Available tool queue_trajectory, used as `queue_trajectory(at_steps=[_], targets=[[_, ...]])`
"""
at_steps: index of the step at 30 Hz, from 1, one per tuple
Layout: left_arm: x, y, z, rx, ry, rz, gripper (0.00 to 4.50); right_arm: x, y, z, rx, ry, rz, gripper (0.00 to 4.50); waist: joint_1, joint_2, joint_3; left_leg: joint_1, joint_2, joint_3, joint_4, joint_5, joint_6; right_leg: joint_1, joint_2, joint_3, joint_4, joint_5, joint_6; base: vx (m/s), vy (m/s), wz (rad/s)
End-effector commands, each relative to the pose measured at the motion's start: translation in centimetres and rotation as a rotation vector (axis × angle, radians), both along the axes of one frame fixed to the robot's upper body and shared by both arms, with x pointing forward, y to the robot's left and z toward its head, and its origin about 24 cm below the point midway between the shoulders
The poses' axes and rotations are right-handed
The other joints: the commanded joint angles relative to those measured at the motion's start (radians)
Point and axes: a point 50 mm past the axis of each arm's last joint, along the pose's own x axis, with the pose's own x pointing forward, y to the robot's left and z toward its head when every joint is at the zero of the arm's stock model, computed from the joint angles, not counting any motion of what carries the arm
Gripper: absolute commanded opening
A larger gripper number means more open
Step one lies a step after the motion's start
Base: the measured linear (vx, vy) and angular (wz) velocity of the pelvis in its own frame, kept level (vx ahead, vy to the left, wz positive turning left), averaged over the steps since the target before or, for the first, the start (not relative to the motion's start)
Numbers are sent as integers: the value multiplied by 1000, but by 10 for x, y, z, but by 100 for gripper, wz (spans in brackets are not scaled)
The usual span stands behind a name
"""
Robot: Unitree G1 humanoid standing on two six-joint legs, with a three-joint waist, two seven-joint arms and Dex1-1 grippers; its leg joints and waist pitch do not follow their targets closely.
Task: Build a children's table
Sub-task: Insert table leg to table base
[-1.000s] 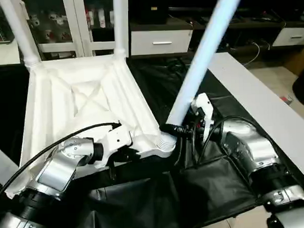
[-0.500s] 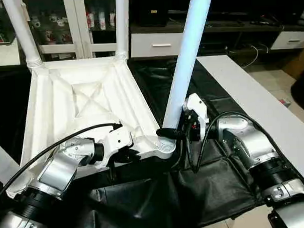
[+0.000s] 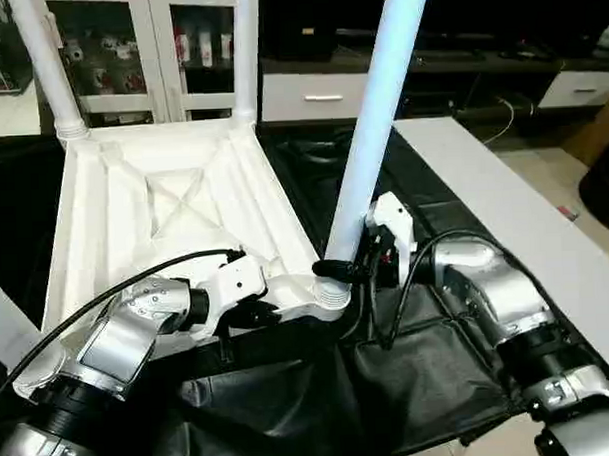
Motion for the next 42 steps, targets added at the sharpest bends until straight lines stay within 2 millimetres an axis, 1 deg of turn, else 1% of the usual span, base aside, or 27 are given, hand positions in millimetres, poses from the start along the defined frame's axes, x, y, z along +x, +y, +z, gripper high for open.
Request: queue_trajectory(at_steps=[1, 4, 5, 6, 7, 8, 10, 12, 13, 14, 16, 17, 19, 20, 27, 30, 31, 33, 34, 35, 36, 37, 38, 39, 40, 41, 42], targets=[[8, -8, 19, -28, -91, -44, 0, -36, -25, -81, -271, 321, -37, 184, -7, 21, -20, 17, 47, -22, -90, -386, -60, -6, -63, 42, -89, -343, -158, 0, 0, 0], [9, -7, 19, -30, -93, -36, 0, -35, -24, -83, -268, 323, -59, 184, -8, 21, -20, 15, 48, -22, -93, -381, -59, -7, -61, 42, -86, -321, -159, 0, 0, 0], [9, -8, 18, -39, -91, -22, 0, -27, -23, -81, -245, 300, -134, 184, -9, 23, -19, 14, 47, -23, -93, -385, -60, -7, -61, 42, -87, -322, -159, 0, 0, 0], [9, -8, 18, -39, -91, -21, 0, -27, -23, -81, -244, 299, -137, 184, -11, 21, -19, 14, 46, -22, -92, -391, -61, -9, -62, 43, -88, -330, -160, 0, 0, 0], [10, -9, 17, -44, -88, 0, 0, -16, -21, -77, -214, 275, -234, 184, -19, 22, -12, 15, 45, -27, -95, -455, -72, -17, -63, 42, -95, -421, -149, 0, 0, 0], [10, -9, 16, -46, -86, 10, 0, -11, -21, -75, -202, 268, -275, 184, -23, 21, -10, 19, 43, -33, -95, -504, -80, -19, -65, 39, -104, -506, -127, 0, 0, 0], [12, -13, 14, -47, -89, 40, 0, 1, -21, -69, -177, 245, -386, 184, -32, 23, -8, 22, 44, -40, -95, -546, -87, -26, -68, 37, -111, -569, -107, -26, 0, -1], [13, -15, 14, -47, -92, 50, 0, 5, -22, -67, -169, 239, -425, 184, -40, 24, -9, 22, 43, -46, -96, -569, -92, -27, -68, 33, -114, -596, -97, -67, 7, -7], [13, -18, 13, -47, -97, 64, 0, 13, -23, -61, -140, 242, -490, 184, -45, 23, -10, 14, 43, -51, -98, -574, -93, -23, -69, 29, -115, -596, -85, -69, 17, -12], [13, -19, 12, -47, -99, 65, 0, 14, -24, -59, -135, 244, -499, 184, -46, 25, -10, 12, 42, -52, -99, -577, -94, -22, -68, 28, -115, -591, -85, -60, 25, -14], [13, -20, 12, -46, -101, 66, 0, 15, -24, -58, -139, 241, -497, 184, -47, 27, -11, 13, 43, -53, -102, -583, -91, -23, -66, 25, -116, -548, -92, -30, 12, -7], [12, -20, 12, -46, -101, 65, 0, 15, -24, -58, -144, 235, -494, 184, -47, 24, -11, 11, 43, -52, -102, -581, -89, -22, -65, 24, -116, -536, -96, 0, 0, 0], [12, -21, 12, -48, -102, 65, 0, 15, -24, -59, -152, 231, -482, 184, -45, 27, -9, 15, 43, -49, -103, -584, -87, -28, -65, 28, -117, -511, -107, 0, 0, 0], [12, -21, 12, -41, -104, 65, 0, 9, -22, -64, -180, 248, -405, 184, -45, 28, -9, 15, 43, -47, -103, -578, -85, -29, -65, 30, -116, -494, -113, 0, 0, 0], [13, -19, 11, -25, -114, 70, 0, -5, -17, -72, -219, 275, -266, 184, -36, 25, -8, 17, 45, -36, -103, -534, -71, -29, -64, 37, -114, -441, -127, 0, 0, 0], [12, -16, 13, -23, -124, 23, 0, -20, -14, -74, -187, 302, -108, 184, -32, 24, -10, 16, 45, -34, -103, -511, -62, -27, -65, 39, -114, -421, -128, 0, 0, 0], [10, -16, 14, -33, -118, 1, 0, -23, -15, -73, -168, 313, -70, 184, -26, 23, -12, 17, 47, -28, -102, -473, -51, -26, -63, 43, -109, -366, -141, 0, 0, 0], [7, -16, 15, -41, -109, -25, 0, -25, -17, -70, -150, 324, -33, 184, -23, 22, -13, 14, 47, -26, -102, -441, -43, -20, -63, 44, -105, -336, -149, 68, -16, 7], [4, -14, 17, -44, -92, -61, 0, -29, -22, -64, -129, 327, 29, 184, -17, 22, -17, 12, 49, -21, -100, -374, -33, -13, -61, 44, -95, -245, -169, 63, -14, 4], [3, -13, 18, -43, -86, -74, 0, -30, -24, -61, -121, 326, 56, 184, -14, 22, -18, 11, 49, -20, -99, -354, -28, -10, -60, 43, -92, -218, -175, 76, -22, 8], [2, -13, 19, -40, -81, -85, 0, -31, -26, -57, -110, 328, 82, 184, -9, 21, -19, 13, 50, -17, -97, -339, -20, -10, -59, 43, -91, -197, -178, 0, 0, 0], [1, -11, 20, -37, -75, -99, 0, -33, -29, -52, -97, 334, 117, 184, 1, 21, -21, 25, 49, -4, -86, -292, 2, -17, -55, 47, -84, -125, -204, 86, -32, 15], [0, -11, 21, -36, -72, -106, 0, -34, -31, -49, -90, 338, 135, 184, 0, 21, -22, 18, 48, -2, -85, -260, 8, -10, -53, 46, -77, -86, -214, 103, -32, 6], [0, -10, 22, -36, -69, -113, 0, -35, -33, -46, -81, 345, 156, 184, 9, 18, -33, 10, 47, -2, -78, -139, 26, 11, -51, 41, -57, 46, -225, 103, -32, 6], [0, -10, 23, -34, -73, -115, 0, -36, -37, -42, -90, 353, 179, 184, 13, 20, -34, 12, 44, 2, -72, -62, 41, 9, -47, 39, -51, 148, -238, 76, -17, -3], [2, -10, 24, -33, -83, -111, 0, -39, -41, -41, -108, 358, 200, 184, 16, 13, -37, 13, 41, 6, -65, -14, 61, 12, -44, 38, -44, 216, -253, 0, 0, 0], [2, -10, 24, -33, -83, -111, 0, -39, -41, -41, -108, 358, 200, 184, 16, 13, -37, 13, 41, 6, -65, -14, 61, 12, -44, 38, -44, 216, -253, 0, 0, 0]])
